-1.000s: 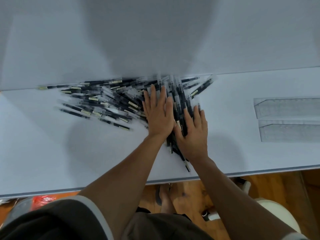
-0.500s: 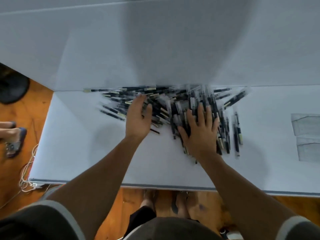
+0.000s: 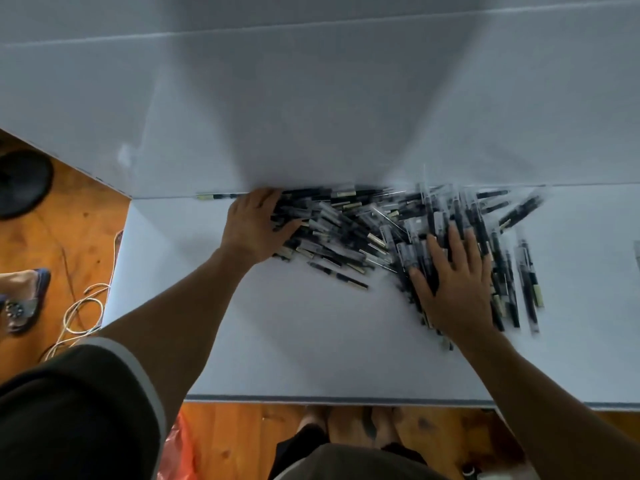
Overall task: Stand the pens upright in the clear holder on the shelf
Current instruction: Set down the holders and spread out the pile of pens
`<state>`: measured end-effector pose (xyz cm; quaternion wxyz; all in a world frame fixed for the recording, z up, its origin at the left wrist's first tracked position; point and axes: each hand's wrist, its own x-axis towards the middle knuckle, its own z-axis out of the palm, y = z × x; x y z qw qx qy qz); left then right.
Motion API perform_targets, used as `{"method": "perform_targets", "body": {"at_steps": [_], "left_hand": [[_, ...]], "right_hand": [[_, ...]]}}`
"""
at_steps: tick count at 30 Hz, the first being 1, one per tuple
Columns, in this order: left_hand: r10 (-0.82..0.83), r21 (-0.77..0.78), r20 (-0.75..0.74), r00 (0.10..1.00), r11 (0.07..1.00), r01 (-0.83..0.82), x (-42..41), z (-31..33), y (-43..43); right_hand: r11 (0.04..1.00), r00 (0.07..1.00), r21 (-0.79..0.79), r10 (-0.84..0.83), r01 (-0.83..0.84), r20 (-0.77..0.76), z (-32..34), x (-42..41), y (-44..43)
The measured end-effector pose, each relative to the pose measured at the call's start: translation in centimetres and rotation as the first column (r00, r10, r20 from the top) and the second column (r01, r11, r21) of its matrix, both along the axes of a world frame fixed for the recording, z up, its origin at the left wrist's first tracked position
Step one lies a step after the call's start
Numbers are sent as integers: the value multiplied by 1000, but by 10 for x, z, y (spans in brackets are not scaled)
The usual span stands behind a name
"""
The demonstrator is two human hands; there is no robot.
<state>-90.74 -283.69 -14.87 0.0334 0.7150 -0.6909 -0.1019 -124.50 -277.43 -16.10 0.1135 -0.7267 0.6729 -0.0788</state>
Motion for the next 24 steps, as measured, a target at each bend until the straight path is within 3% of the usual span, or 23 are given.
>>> {"method": "perform_targets", "body": {"at_steps": [9,13,19,24], "left_hand": [[31,26,51,998,999,-32,-8,6,13],[106,-37,-75,992,993,-109,-15,-1,32],[241,-10,-218,946,968,-249,-43,-6,58],[229,-43,-235,945,968,-246,-47,-3,70]], "right_hand": [[999,999,22,-28,28,-32,3,6,0],[999,999,10,-35,36,-27,4,9,1],[999,998,16,-42,42,-42,4,13,2],[998,999,41,-48,49,-22,6,17,4]]}}
